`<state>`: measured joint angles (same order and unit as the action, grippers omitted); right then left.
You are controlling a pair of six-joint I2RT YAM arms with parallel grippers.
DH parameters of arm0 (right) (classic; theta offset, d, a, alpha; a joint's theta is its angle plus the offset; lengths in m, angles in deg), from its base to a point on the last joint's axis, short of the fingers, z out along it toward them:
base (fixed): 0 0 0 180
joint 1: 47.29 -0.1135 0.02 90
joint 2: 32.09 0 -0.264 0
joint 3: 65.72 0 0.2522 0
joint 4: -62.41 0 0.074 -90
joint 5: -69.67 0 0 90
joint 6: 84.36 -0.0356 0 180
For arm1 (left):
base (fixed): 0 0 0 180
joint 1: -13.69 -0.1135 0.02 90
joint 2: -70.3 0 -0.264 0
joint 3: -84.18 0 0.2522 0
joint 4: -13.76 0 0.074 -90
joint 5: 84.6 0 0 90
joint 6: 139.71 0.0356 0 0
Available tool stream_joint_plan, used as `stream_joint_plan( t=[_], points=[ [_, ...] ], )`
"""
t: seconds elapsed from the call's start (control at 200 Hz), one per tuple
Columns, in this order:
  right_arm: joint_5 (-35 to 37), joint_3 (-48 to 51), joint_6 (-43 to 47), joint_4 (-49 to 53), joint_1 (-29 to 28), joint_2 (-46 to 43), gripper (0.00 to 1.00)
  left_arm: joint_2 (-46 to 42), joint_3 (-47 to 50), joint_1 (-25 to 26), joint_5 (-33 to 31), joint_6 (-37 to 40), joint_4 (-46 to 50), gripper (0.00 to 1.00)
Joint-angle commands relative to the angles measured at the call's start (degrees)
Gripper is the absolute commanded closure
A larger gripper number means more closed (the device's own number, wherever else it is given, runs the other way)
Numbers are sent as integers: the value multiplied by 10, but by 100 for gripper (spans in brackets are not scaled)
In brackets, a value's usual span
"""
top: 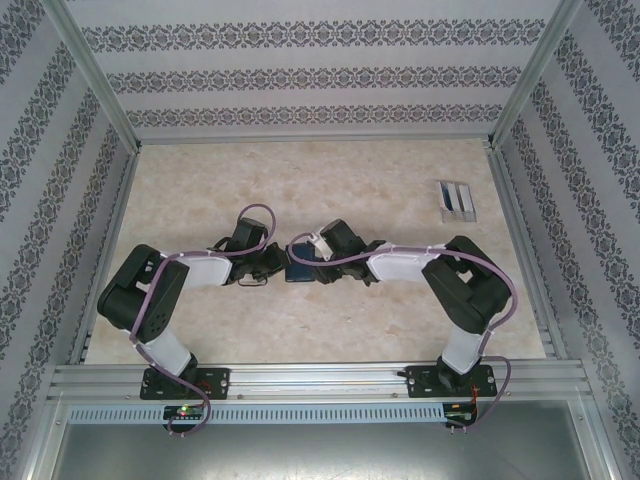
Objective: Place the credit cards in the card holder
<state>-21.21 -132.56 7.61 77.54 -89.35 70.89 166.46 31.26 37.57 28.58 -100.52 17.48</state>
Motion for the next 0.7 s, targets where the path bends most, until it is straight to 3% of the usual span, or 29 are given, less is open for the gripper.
stream_joint_plan(
  t=[0.0,0.095,0.3,0.694],
  points=[
    [42,-39,65,3,8,32,46,51,25,6,-39,20,91,89],
    [23,-32,51,-42,8,35,47,54,15,6,-39,32,105,88],
    [24,-6,11,-161,12,44,62,51,10,7,-63,58,130,89],
    [-21,31,-68,-259,51,41,87,40,19,7,-96,83,149,90]
  ],
)
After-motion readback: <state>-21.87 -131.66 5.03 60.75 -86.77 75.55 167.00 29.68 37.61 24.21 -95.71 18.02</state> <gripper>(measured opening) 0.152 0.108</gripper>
